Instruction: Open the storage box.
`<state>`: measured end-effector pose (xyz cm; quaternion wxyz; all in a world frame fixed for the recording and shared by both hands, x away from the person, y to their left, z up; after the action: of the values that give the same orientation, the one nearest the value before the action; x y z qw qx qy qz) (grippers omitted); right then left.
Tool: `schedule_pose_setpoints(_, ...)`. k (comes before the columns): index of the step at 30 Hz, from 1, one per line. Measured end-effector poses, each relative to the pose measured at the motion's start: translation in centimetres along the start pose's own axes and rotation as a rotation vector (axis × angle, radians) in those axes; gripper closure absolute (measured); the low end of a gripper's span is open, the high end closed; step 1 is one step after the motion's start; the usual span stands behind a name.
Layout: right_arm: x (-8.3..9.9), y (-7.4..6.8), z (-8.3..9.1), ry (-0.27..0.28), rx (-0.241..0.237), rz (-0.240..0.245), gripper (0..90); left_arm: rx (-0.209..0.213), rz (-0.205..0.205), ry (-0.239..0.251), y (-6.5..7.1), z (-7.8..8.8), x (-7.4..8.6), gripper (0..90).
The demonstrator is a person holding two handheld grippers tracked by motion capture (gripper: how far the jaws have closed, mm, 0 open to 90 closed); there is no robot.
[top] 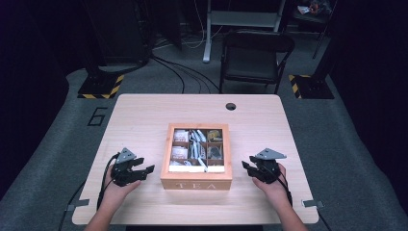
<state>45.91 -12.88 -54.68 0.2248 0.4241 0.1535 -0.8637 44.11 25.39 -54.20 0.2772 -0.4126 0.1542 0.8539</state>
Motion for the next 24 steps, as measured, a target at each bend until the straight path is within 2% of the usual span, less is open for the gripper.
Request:
schedule_pose_setpoints(1, 0.0, -0.2, 0.1, -0.013, -0.011, -0.010, 57.0, -0.003, 0.005, 0.002, 0.0, 0.3, -0.3, 41.0)
schedule_pose_setpoints(2, -0.1, -0.3, 0.2, -0.024, -0.020, -0.001, 56.9, 0.003, 0.005, -0.003, 0.1, 0.5, -0.4, 41.4)
schedule_pose_setpoints(4, -0.4, -0.4, 0.4, -0.021, -0.012, 0.031, 56.9, 0.003, 0.002, -0.002, 0.1, 0.9, -0.8, 42.3)
schedule_pose_setpoints(7, -1.1, -0.8, 1.1, -0.010, -0.012, 0.052, 55.8, 0.005, -0.004, 0.000, 0.4, 1.6, -1.2, 43.1)
schedule_pose_setpoints(11, -2.0, -1.6, 2.0, 0.024, -0.030, 0.039, 55.4, 0.021, -0.008, 0.005, 1.2, 2.2, -1.3, 43.0)
schedule_pose_setpoints(17, -2.3, -3.0, 2.7, 0.035, -0.058, 0.027, 54.8, 0.046, -0.035, 0.002, 2.1, 2.8, -1.4, 43.5)
schedule_pose_setpoints(21, -2.2, -3.7, 3.2, 0.038, -0.074, 0.041, 54.8, 0.041, -0.052, 0.007, 2.5, 3.1, -1.4, 46.0)
schedule_pose_setpoints(24, -2.3, -4.1, 3.7, 0.045, -0.088, 0.025, 54.7, 0.056, -0.048, 0.013, 2.9, 3.3, -1.3, 46.4)
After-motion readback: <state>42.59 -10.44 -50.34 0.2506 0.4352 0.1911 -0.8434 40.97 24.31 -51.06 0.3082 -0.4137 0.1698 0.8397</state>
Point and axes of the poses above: each handheld gripper's, and its own axes: z roughly backward along the jaws, x roughly out of its underside, y roughly to its right, the point moved 10 cm from there along -z, roughly forward along the jaws, and after that the axes turned 4 degrees about -z, right-handed, at the moved point
